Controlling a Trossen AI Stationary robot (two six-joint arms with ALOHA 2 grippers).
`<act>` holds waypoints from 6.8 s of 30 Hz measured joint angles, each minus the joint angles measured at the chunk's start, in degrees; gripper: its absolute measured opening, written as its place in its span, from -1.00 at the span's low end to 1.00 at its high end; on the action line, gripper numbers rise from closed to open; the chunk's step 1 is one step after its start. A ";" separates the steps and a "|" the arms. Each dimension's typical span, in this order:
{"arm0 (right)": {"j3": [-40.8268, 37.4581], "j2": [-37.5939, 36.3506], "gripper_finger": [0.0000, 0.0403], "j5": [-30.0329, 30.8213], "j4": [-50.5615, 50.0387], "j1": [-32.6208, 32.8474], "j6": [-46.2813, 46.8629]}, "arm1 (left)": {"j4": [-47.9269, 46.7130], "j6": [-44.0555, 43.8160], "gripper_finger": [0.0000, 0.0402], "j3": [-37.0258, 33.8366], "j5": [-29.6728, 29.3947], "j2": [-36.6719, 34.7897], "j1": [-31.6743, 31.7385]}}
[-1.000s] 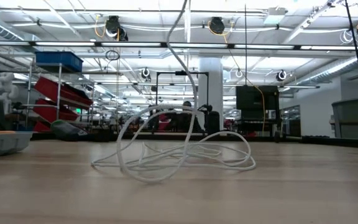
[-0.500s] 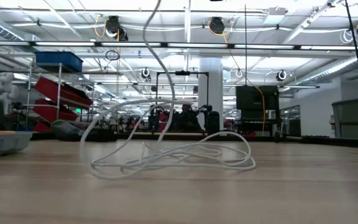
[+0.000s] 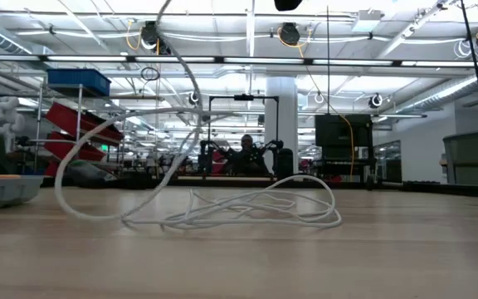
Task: Coil cords
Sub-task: Coil the white cable wire into the spool
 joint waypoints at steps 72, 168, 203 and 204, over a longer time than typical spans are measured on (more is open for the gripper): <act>0.00 1.49 -0.75 -7.51 -1.00 -2.10 6.15 | -0.50 1.31 -1.00 0.02 5.53 2.10 4.13; 0.02 -21.97 -1.00 10.61 -10.48 6.34 -8.28 | -10.36 -5.56 -0.97 0.02 29.17 6.40 7.67; 0.02 -16.72 -1.00 0.98 -4.67 -1.03 -6.20 | 10.63 6.27 -0.97 0.04 49.82 13.62 16.42; 0.02 -16.23 -1.00 1.01 -4.70 -1.03 -5.85 | 11.11 6.93 -0.97 0.04 50.07 13.62 16.44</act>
